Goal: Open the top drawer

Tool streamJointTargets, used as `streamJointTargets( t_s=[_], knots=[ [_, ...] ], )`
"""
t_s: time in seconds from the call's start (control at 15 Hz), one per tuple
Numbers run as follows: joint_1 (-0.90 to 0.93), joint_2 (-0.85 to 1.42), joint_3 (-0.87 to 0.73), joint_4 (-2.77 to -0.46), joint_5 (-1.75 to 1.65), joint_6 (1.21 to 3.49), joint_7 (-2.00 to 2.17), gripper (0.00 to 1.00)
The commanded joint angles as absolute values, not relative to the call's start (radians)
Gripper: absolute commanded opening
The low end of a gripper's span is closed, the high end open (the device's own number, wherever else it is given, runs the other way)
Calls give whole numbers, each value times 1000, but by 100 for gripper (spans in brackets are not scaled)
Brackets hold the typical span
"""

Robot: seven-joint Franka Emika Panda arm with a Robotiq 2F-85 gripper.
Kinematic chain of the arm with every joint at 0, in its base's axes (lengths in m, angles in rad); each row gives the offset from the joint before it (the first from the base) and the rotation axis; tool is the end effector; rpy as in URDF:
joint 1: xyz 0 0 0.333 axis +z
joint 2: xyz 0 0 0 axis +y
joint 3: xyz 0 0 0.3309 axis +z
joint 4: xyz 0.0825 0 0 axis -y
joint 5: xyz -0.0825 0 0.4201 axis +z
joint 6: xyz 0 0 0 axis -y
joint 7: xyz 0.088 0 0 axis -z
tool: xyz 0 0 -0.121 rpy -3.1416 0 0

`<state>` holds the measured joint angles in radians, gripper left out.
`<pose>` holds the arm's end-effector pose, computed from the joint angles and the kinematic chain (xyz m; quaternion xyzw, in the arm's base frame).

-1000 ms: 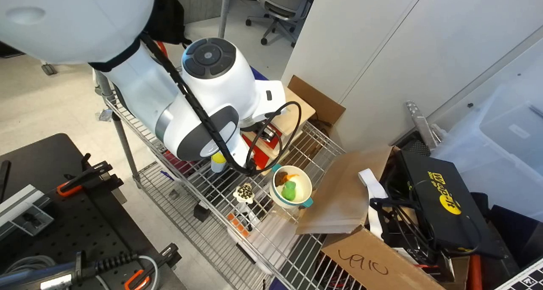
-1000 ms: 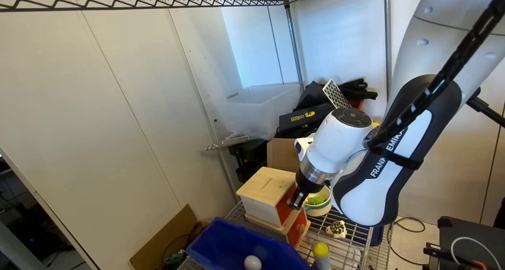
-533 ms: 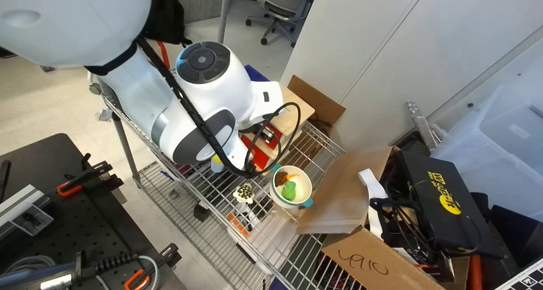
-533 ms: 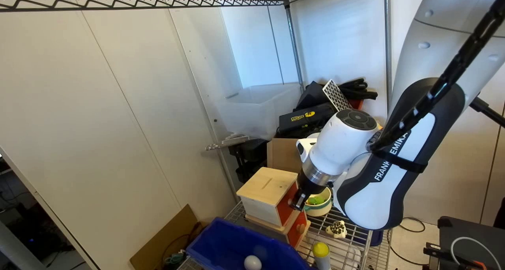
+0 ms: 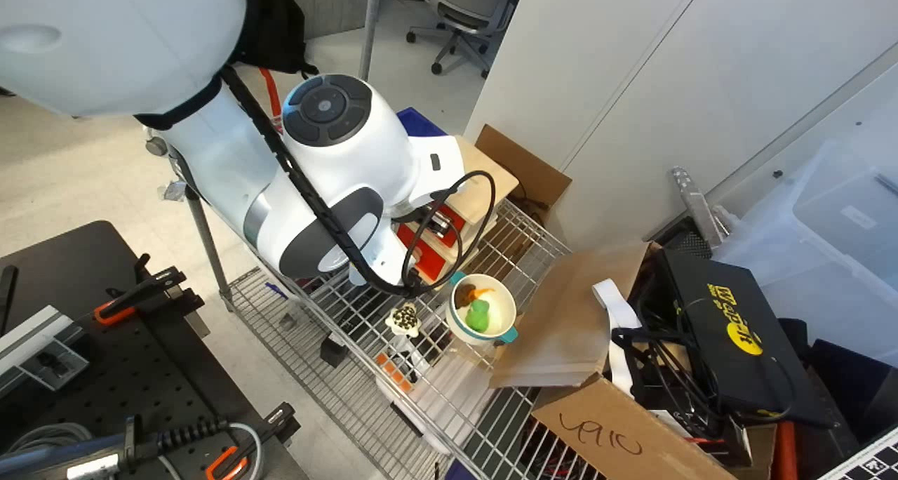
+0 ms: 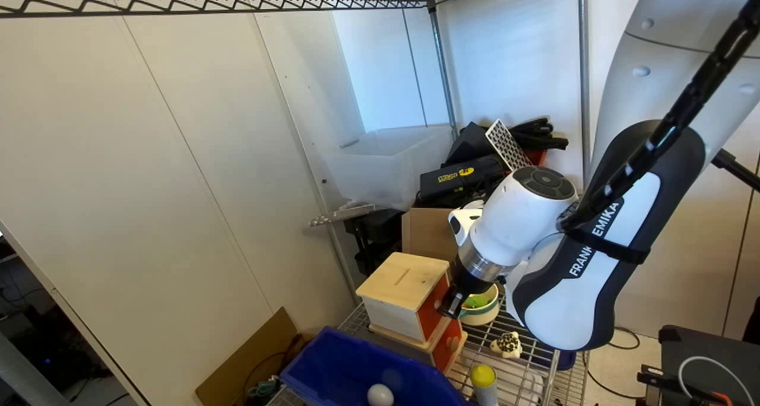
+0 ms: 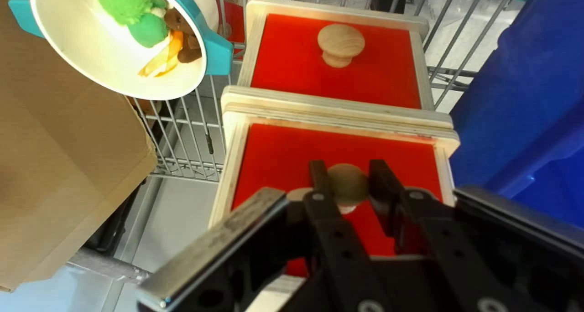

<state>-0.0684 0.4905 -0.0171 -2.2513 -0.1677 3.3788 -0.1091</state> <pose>0.6088 -0.0330 0.1855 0.9452 0.0968 0.3093 0.0405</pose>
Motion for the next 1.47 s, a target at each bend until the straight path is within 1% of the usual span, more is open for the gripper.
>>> streamJointTargets(
  t_s=[0.0, 0.4, 1.4],
  knots=[
    [-55, 477, -25, -2286, -166, 3398, -129, 7],
    [-36, 473, -48, -2303, -162, 3430, -143, 7],
    [-59, 431, -24, -2369, -176, 3450, -141, 7]
  ],
)
